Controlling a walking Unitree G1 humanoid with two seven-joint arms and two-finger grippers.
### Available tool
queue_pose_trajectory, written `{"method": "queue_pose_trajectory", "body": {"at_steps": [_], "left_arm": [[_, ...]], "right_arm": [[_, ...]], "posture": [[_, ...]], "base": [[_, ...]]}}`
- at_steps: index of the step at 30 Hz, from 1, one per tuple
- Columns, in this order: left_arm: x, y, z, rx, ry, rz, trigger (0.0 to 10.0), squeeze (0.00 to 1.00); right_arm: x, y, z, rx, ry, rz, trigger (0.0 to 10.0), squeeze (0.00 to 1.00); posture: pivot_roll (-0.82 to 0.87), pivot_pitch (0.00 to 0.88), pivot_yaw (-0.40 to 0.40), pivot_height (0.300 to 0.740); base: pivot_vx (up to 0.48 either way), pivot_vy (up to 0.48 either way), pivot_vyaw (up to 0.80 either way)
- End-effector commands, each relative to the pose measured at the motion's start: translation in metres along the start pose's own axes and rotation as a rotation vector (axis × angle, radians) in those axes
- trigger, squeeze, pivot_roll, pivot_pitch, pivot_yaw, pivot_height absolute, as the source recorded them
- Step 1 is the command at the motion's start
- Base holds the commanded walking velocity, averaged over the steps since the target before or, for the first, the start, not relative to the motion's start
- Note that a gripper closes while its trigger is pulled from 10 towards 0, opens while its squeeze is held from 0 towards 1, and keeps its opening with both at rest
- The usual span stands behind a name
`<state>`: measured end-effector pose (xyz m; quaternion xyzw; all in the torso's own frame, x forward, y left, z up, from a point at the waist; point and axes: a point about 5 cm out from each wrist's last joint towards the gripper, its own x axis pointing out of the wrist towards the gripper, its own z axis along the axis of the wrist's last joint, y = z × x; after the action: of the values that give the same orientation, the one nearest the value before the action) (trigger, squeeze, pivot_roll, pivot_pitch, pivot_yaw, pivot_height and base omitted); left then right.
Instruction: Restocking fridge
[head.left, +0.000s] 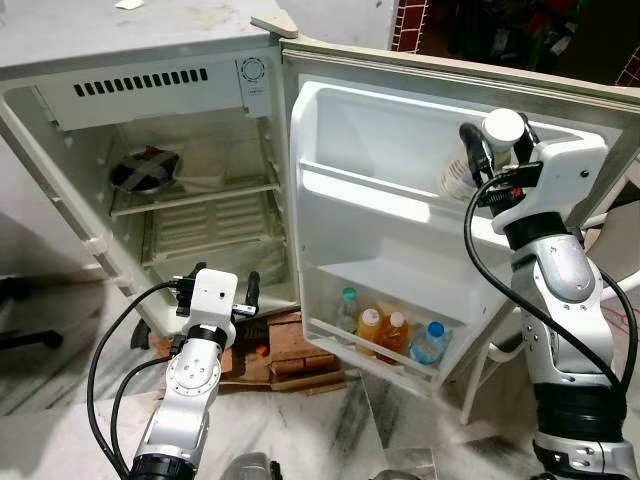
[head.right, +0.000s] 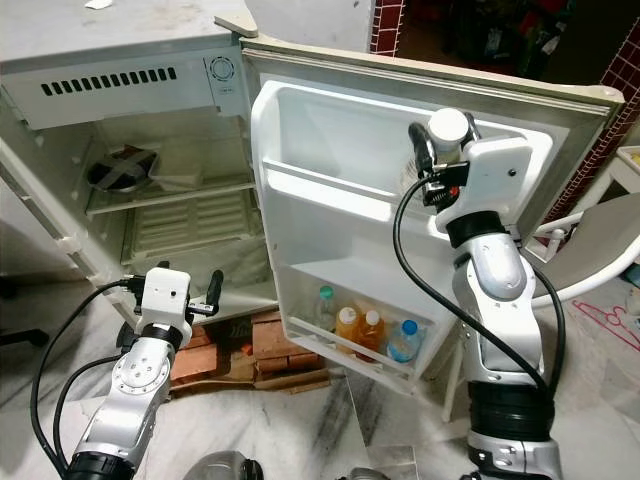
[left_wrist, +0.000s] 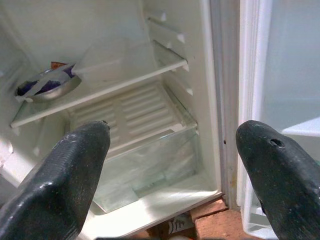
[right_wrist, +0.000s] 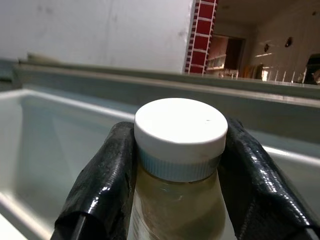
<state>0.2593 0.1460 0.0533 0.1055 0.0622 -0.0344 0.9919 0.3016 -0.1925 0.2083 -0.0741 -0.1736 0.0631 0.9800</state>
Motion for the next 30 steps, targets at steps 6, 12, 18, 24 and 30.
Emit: {"method": "queue_pose_trajectory", "body": {"at_steps": [6,12,18,24,30], "left_arm": [[0.000,0.000,-0.001,0.012,0.008,-0.004,10.0,0.00],[-0.001,-0.001,-0.001,0.013,0.012,-0.001,10.0,0.00],[-0.001,-0.002,-0.001,0.012,0.014,-0.002,10.0,0.00],[-0.001,-0.002,-0.001,0.013,0.015,-0.001,10.0,0.00],[0.000,-0.002,-0.001,0.014,0.016,-0.002,10.0,0.00]], "right_arm": [[0.004,0.007,-0.009,-0.051,0.067,0.101,10.0,0.00],[0.006,0.012,-0.019,-0.095,0.126,0.177,10.0,0.00],[0.017,0.009,-0.014,-0.126,0.098,0.184,10.0,1.00],[0.024,0.003,-0.008,-0.149,0.060,0.155,10.0,1.00],[0.029,-0.004,-0.005,-0.172,0.028,0.083,10.0,1.00]], "posture": [[0.00,0.000,0.027,0.740],[0.00,0.000,0.022,0.740],[0.00,0.000,0.020,0.740],[0.00,0.000,0.021,0.740],[0.00,0.000,0.021,0.740]], "base": [[0.000,0.000,0.00],[0.000,0.000,0.00],[0.000,0.000,0.00],[0.000,0.000,0.00],[0.000,0.000,0.00]]}}
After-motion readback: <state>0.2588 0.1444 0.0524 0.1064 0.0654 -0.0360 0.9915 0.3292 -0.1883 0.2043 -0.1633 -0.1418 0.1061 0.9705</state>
